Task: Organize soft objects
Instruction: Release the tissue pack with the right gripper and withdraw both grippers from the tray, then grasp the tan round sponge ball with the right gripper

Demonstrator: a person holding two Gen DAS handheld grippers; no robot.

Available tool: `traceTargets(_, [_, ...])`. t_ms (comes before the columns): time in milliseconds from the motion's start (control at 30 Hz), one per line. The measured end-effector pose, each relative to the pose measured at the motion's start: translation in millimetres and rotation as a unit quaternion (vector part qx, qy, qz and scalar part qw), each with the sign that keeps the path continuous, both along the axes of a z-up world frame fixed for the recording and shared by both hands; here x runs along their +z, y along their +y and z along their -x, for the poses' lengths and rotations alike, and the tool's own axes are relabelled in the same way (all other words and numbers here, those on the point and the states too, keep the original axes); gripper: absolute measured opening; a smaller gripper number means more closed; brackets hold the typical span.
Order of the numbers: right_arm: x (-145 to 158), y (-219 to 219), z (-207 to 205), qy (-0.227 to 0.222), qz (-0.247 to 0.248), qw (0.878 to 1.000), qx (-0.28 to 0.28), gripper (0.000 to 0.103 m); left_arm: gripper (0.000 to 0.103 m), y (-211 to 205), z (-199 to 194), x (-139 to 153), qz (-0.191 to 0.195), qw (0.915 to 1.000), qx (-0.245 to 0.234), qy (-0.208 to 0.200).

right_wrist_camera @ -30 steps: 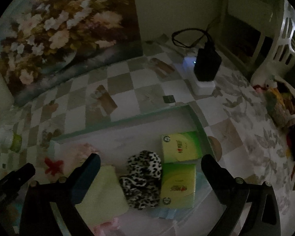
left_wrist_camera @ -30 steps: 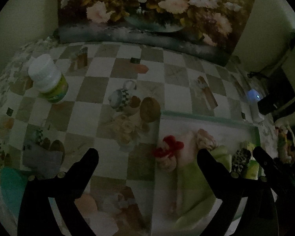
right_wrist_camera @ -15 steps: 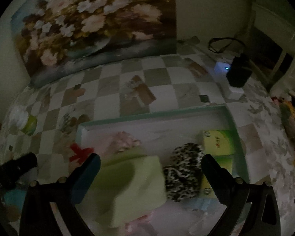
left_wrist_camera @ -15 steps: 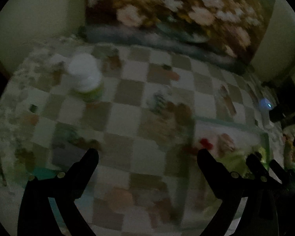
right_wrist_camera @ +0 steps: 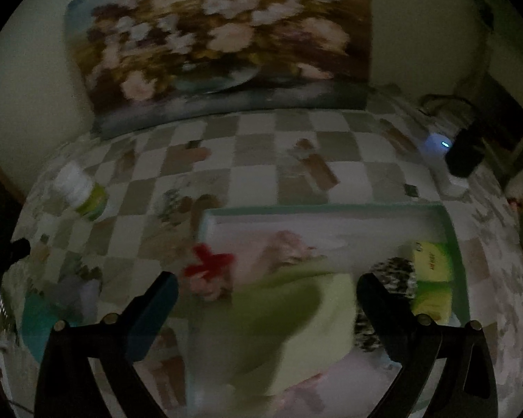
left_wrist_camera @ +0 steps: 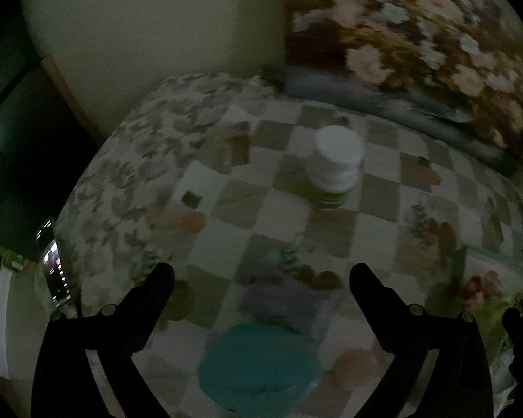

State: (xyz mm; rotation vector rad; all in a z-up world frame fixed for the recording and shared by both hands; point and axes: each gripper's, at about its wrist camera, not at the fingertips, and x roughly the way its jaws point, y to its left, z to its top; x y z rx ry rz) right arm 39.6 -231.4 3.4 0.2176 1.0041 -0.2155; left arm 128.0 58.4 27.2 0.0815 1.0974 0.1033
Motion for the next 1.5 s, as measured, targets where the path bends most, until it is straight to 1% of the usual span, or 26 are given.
traceTargets(167, [-6, 42, -8, 0.013, 0.004, 0.998, 0.06, 0.103, 0.1, 23, 1, -7, 0.015, 0.9997, 0.018, 0.012])
traceTargets(267, [-14, 67, -10, 0.026, 0.003, 0.995, 0.092, 0.103, 0.1, 32, 1, -9, 0.01, 0.9995, 0.026, 0.016])
traceTargets(367, [-23, 90, -12, 0.042, -0.001, 0.992, 0.122, 0.103, 0.1, 44, 0, -19, 0.0, 0.9989, 0.035, 0.032])
traceTargets(467, [-35, 107, -13, 0.061, -0.008, 0.988, 0.141, 0.103, 0.1, 57, -3, -32, 0.006, 0.9974, 0.046, 0.055])
traceTargets(600, [-51, 128, -14, 0.084, 0.0, 0.983, 0.165, 0.103, 0.1, 66, -7, -43, 0.017, 0.9953, 0.06, 0.073])
traceTargets(767, [-68, 144, -14, 0.111, -0.002, 0.977, 0.185, 0.103, 0.1, 62, -9, -48, 0.027, 0.9948, 0.05, 0.085])
traceTargets(833, [-73, 148, -14, 0.121, 0.004, 0.974, 0.191, 0.103, 0.1, 58, -10, -49, 0.023, 0.9949, 0.042, 0.089])
traceTargets(967, [-83, 156, -12, 0.136, 0.013, 0.97, 0.201, 0.103, 0.1, 53, -10, -52, 0.001, 0.9951, 0.031, 0.094])
traceTargets(1100, [-90, 166, -11, 0.143, 0.02, 0.966, 0.216, 0.103, 0.1, 55, -10, -54, 0.005, 0.9943, 0.03, 0.103])
traceTargets(1300, [-102, 176, -8, 0.157, 0.034, 0.96, 0.23, 0.103, 0.1, 54, -11, -54, -0.002, 0.9943, 0.025, 0.103])
traceTargets(1400, [-108, 177, -10, 0.163, 0.046, 0.959, 0.226, 0.103, 0.1, 52, -11, -54, -0.004, 0.9943, 0.019, 0.105])
traceTargets(1500, [-111, 170, -11, 0.162, 0.034, 0.963, 0.213, 0.103, 0.1, 50, -11, -54, -0.006, 0.9943, 0.015, 0.105])
